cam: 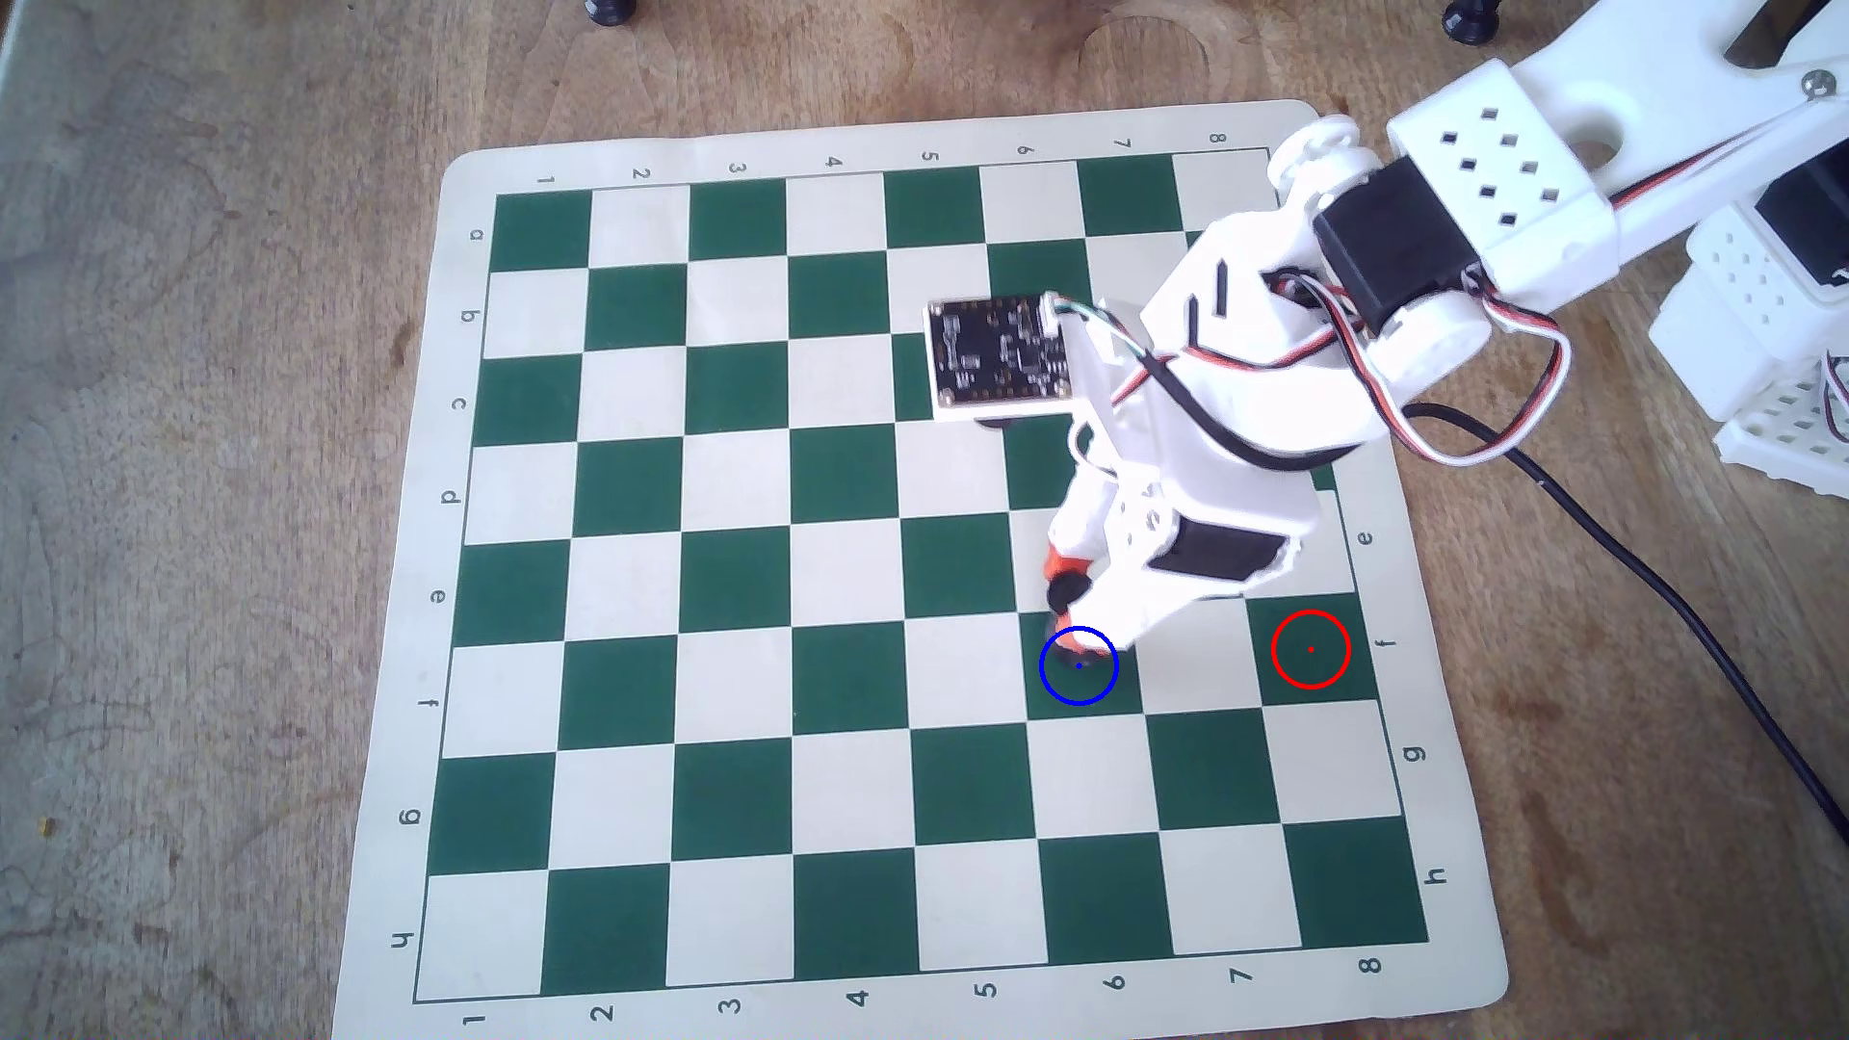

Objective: Move the chess piece from red to blue

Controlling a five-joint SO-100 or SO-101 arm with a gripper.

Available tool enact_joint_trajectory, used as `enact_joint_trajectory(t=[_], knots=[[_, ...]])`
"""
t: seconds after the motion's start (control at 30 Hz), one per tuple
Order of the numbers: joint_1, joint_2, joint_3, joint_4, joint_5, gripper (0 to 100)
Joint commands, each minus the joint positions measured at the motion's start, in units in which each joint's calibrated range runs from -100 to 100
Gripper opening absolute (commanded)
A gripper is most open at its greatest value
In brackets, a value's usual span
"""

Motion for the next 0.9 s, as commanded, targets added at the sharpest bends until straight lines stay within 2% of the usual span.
enact_joint_trajectory(t=[0.0, 0.87], knots=[[-0.55, -1.02, -4.78, -1.17, -0.24, 0], [-1.33, 0.26, -4.06, -3.05, -0.2, 0]])
